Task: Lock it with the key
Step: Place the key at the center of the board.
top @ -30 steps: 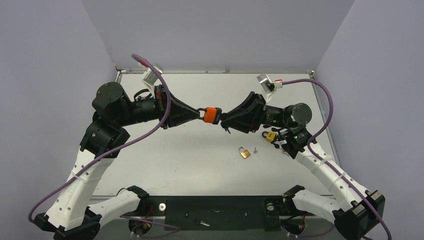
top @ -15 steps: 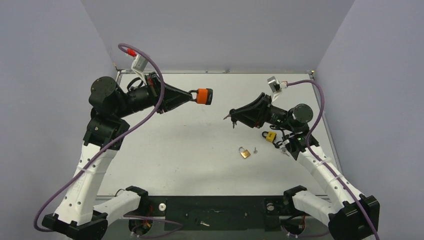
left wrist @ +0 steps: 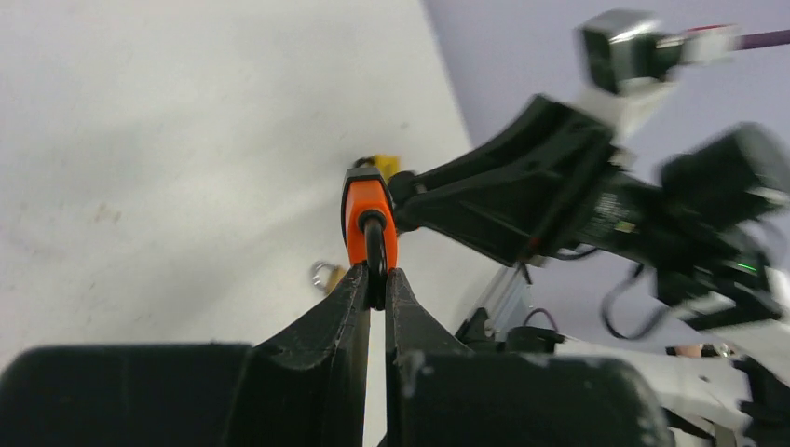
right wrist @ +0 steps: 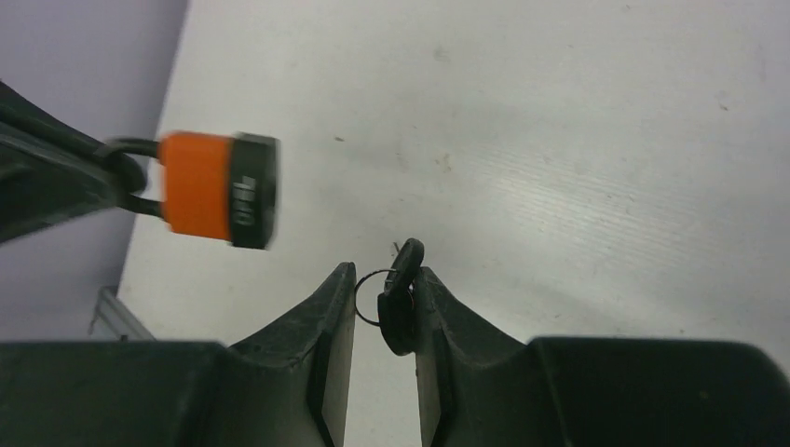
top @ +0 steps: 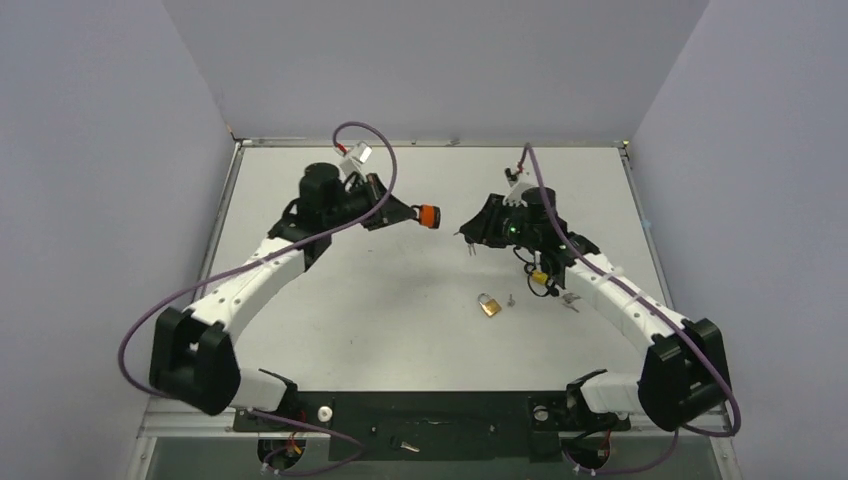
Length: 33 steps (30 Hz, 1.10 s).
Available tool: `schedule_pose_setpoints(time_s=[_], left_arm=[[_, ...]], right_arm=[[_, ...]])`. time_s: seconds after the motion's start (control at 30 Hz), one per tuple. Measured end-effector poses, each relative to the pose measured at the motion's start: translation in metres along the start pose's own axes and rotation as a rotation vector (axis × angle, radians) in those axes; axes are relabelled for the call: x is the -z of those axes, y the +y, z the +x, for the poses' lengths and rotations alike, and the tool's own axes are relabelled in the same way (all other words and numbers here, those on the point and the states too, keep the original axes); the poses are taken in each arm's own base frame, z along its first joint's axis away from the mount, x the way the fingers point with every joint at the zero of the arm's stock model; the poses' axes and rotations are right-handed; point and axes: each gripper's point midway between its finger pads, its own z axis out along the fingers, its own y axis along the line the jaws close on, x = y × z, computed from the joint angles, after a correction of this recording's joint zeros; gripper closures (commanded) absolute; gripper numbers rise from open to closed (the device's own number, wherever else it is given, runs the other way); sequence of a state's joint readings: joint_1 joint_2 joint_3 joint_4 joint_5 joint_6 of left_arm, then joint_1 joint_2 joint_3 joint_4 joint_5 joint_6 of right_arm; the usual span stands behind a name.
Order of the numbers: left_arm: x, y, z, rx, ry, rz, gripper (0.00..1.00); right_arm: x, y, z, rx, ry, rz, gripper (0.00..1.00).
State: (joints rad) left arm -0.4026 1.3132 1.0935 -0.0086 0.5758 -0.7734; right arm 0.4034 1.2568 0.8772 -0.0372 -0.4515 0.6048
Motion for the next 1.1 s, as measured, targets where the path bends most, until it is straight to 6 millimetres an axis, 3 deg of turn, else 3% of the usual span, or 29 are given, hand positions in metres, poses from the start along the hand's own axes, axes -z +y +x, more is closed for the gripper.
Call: schedule_pose_setpoints(time_s=[0.13,0.23,0.37,0.6,0.77,0.97,1.1], left_arm=[[-0.05,0.098,0.06,0.166,0.124,-0.211,1.0],[-0.073,0.146,0.086,0.241,0.163,-0.3,1.0],[-0.094,0.188,0.106,0.3,0.187,-0.365,1.0],[-0.116,0.202,0.1,0.314,0.157,-0.338,1.0],[-0.112,0.217,0.099,0.324,0.147,-0.377,0.7],[-0.096,0.243,0.106,0.307,0.155,-0.521,0.63],[-0.085,0.241,0.089,0.247,0.145,-0.605,0.61]], right_arm=[[-0.036,-0.029,0.016,-0.02,0.083,0.198,1.0],[-0.058,-0.056,0.019,-0.027,0.114,0.338,1.0],[-0.08,-0.086,0.032,-0.024,0.158,0.471,1.0],[-0.104,-0.11,0.06,-0.019,0.241,0.576,0.99],[-0.115,-0.107,0.065,0.0,0.253,0.587,0.74],[-0.12,-0.099,0.062,0.012,0.25,0.582,0.32],[-0.123,-0.093,0.053,0.017,0.233,0.569,0.22]])
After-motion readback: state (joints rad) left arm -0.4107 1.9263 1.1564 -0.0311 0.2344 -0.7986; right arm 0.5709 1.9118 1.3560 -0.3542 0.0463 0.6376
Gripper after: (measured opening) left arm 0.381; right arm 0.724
